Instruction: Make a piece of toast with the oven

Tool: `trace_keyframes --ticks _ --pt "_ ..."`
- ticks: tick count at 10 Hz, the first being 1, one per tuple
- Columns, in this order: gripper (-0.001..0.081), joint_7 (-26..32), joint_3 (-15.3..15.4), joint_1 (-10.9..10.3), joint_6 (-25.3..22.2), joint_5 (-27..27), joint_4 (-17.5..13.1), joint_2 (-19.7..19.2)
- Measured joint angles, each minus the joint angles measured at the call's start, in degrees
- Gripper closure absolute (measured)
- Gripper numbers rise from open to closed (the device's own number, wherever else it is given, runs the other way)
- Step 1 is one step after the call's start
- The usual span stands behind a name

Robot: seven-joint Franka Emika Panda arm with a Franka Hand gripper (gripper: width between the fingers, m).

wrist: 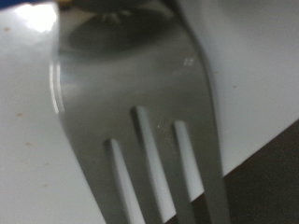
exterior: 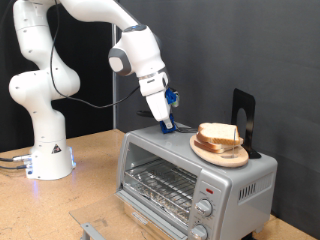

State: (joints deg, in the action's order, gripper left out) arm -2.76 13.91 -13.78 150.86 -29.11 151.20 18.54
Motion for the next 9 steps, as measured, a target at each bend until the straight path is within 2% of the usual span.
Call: trace_keyframes --ticks 1,5,9 --pt "0.0336 0.0 0.1 0.0 -0.3 -0.2 -0.1 0.0" --pt "0.0335 -0.4 0.2 0.0 -0.1 -0.7 -0.1 0.0" --pt "0.0335 -2.0 0.4 0.3 2.7 -0.6 0.3 0.1"
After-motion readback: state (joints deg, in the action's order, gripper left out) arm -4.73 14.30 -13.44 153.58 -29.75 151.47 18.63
